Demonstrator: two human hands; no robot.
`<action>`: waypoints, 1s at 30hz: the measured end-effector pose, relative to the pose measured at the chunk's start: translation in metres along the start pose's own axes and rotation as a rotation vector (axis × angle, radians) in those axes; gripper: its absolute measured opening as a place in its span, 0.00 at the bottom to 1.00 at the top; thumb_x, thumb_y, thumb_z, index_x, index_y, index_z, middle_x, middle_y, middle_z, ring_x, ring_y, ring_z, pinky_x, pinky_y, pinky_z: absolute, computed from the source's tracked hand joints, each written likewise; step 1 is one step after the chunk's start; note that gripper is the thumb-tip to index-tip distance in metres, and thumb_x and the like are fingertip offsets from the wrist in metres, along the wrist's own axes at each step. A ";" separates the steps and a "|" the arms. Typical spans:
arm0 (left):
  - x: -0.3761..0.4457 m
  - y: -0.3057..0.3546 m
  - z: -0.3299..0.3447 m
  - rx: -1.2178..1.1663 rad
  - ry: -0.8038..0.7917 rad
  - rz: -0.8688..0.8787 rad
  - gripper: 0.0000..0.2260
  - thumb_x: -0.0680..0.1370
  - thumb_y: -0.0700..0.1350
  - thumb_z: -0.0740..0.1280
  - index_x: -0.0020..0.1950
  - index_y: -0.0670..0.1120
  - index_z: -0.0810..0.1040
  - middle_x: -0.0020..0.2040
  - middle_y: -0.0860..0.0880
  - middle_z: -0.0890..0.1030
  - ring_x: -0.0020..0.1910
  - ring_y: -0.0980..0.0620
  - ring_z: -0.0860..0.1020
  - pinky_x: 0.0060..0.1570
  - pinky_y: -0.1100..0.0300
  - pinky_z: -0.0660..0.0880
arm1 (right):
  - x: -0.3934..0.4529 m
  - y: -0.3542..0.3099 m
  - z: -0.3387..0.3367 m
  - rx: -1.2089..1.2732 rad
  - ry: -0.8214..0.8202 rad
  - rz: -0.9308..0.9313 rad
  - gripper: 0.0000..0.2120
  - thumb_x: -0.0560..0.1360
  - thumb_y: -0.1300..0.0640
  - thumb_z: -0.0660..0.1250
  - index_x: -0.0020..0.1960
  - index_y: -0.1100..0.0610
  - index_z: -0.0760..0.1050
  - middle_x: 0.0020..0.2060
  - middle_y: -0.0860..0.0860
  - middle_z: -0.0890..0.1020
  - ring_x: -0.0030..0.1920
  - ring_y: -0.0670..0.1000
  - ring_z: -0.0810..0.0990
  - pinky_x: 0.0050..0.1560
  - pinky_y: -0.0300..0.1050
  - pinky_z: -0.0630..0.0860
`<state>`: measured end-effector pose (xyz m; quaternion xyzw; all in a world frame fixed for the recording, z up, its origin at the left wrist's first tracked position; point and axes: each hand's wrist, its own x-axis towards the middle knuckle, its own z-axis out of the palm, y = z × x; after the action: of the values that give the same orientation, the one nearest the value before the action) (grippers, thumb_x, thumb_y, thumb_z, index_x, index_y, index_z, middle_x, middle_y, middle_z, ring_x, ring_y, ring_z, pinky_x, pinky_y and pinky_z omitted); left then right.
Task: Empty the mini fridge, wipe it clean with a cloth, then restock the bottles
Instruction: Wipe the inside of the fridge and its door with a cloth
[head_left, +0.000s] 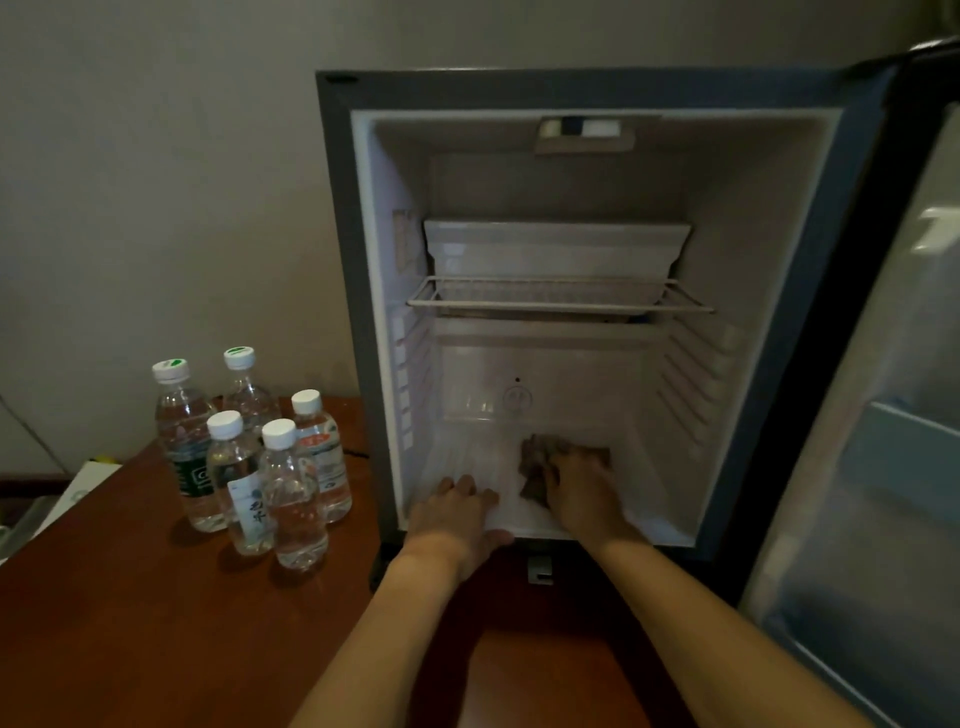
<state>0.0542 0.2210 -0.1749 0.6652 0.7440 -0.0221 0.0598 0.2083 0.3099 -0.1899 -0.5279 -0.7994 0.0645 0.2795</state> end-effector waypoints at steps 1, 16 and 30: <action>-0.001 0.000 -0.001 -0.004 -0.001 -0.001 0.28 0.81 0.65 0.59 0.79 0.57 0.62 0.74 0.49 0.65 0.74 0.45 0.63 0.67 0.44 0.69 | -0.008 0.000 -0.001 -0.008 0.002 -0.003 0.11 0.80 0.56 0.62 0.54 0.58 0.82 0.57 0.56 0.82 0.54 0.56 0.79 0.57 0.45 0.70; -0.004 0.001 0.004 0.012 0.043 -0.004 0.29 0.81 0.66 0.58 0.79 0.57 0.61 0.77 0.50 0.63 0.75 0.45 0.63 0.70 0.48 0.67 | -0.052 -0.001 -0.007 -0.056 -0.045 0.094 0.16 0.83 0.51 0.56 0.62 0.53 0.79 0.65 0.53 0.75 0.64 0.56 0.72 0.62 0.47 0.70; 0.004 -0.005 -0.007 0.028 0.013 0.030 0.30 0.78 0.68 0.61 0.78 0.59 0.63 0.74 0.51 0.66 0.74 0.46 0.64 0.69 0.48 0.67 | 0.053 -0.001 0.004 -0.064 -0.030 0.161 0.13 0.80 0.53 0.62 0.59 0.56 0.80 0.59 0.55 0.82 0.58 0.55 0.80 0.55 0.42 0.73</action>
<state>0.0480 0.2252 -0.1685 0.6773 0.7338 -0.0274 0.0460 0.1900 0.3568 -0.1724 -0.5980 -0.7602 0.0690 0.2444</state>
